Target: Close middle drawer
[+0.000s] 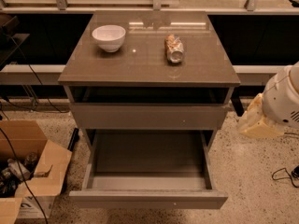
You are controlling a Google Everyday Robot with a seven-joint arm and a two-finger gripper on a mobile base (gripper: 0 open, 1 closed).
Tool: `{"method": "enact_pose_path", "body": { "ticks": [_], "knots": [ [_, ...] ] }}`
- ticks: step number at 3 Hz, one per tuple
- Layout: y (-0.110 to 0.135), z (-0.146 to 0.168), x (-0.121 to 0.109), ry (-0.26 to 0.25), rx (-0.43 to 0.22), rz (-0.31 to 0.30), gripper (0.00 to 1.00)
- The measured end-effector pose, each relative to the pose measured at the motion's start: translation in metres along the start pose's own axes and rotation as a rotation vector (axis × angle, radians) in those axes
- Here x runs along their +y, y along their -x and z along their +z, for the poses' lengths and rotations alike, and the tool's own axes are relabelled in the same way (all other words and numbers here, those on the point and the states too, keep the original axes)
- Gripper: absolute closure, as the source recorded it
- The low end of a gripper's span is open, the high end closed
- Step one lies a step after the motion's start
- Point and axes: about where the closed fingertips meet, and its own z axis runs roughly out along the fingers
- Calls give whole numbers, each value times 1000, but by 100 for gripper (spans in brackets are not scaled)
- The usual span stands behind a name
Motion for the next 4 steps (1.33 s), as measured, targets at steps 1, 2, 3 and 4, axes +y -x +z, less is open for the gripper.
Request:
{"method": "enact_pose_path", "body": {
  "ticks": [1,2,3,4],
  "knots": [
    [-2,33,13,29,-20,17,100],
    [-9,93,38,66,-64,72,100],
    [-25,152,58,114,-113,127,100],
    [-52,211,75,216,-182,225,100]
  ]
}}
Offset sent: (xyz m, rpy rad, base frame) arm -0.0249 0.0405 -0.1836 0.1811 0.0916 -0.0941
